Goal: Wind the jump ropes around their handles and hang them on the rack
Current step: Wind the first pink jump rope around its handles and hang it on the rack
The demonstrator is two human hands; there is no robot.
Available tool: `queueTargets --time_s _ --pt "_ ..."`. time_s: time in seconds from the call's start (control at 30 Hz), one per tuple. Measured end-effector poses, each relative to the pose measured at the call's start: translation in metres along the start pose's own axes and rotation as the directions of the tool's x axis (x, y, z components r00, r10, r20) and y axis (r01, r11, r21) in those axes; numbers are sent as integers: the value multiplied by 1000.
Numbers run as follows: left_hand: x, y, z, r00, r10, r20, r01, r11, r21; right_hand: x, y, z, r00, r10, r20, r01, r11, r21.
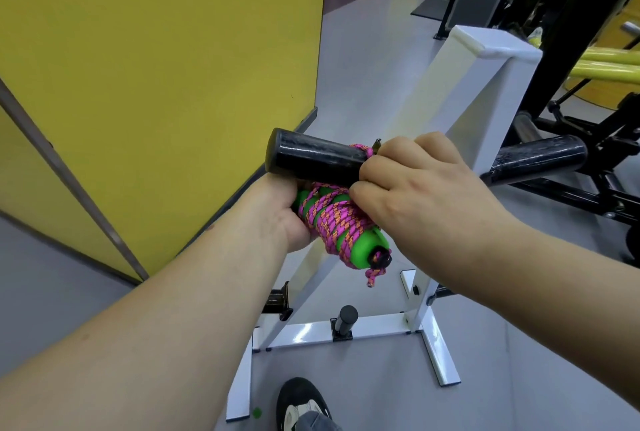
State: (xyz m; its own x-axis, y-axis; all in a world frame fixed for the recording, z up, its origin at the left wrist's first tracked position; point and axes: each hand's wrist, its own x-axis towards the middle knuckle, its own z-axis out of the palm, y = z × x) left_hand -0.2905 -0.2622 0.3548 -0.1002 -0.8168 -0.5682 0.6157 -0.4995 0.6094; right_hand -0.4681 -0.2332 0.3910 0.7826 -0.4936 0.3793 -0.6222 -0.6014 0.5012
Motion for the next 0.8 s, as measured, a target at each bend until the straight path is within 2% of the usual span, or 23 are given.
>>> queueTargets --time_s 0.17,0.3,0.47,0.63,0.8 --pt "-4 -4 4 999 -11 46 13 999 -39 -5 3 3 1000 10 2 -11 999 43" --pt "-3 -8 -1 991 62 122 -48 992 -119 -3 1 9 999 36 -35 -34 997 66" --pt "-7 -6 -10 987 156 25 -150 975 -161 -2 -1 13 987 124 -105 -107 982 155" --pt "-9 -11 -16 962 273 23 -273 962 -10 -1 2 7 985 134 -104 -104 961 256" --pt "-8 -21 -18 918 391 72 -398 899 183 1 3 6 986 136 -101 -100 947 305"
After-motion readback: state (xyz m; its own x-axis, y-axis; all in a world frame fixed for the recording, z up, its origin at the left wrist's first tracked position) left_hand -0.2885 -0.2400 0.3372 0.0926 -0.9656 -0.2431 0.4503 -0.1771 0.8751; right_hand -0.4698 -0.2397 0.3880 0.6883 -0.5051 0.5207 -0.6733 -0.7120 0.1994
